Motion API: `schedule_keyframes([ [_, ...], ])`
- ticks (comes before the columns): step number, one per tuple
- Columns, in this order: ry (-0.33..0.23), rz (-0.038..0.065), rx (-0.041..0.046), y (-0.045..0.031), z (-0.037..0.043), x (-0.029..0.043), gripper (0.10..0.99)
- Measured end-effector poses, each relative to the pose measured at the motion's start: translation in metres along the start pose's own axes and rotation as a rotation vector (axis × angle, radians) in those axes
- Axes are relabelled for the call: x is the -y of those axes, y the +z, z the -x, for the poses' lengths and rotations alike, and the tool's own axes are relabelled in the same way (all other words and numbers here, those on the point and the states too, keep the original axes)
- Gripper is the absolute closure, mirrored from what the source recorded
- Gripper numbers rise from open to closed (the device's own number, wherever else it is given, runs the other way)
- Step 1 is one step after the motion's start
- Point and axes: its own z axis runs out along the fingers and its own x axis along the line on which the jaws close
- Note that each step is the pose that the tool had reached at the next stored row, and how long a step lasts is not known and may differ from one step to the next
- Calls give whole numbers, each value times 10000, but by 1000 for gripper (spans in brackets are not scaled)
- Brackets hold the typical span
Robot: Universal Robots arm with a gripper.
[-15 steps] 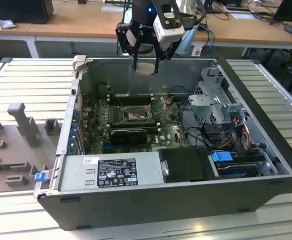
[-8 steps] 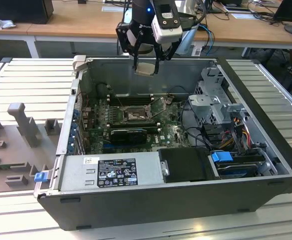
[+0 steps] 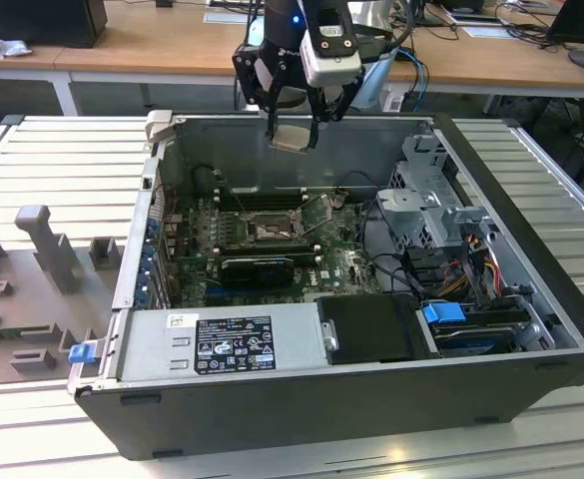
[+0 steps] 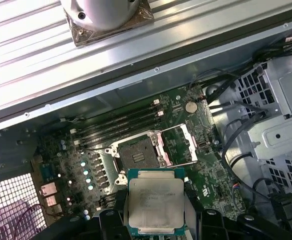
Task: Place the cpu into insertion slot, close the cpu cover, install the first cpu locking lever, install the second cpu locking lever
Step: 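Place the cpu into insertion slot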
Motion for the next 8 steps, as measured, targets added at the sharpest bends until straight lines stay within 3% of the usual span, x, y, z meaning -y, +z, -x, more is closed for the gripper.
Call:
schedule_keyframes([
  [8,488,6,43,1,0,0,549],
])
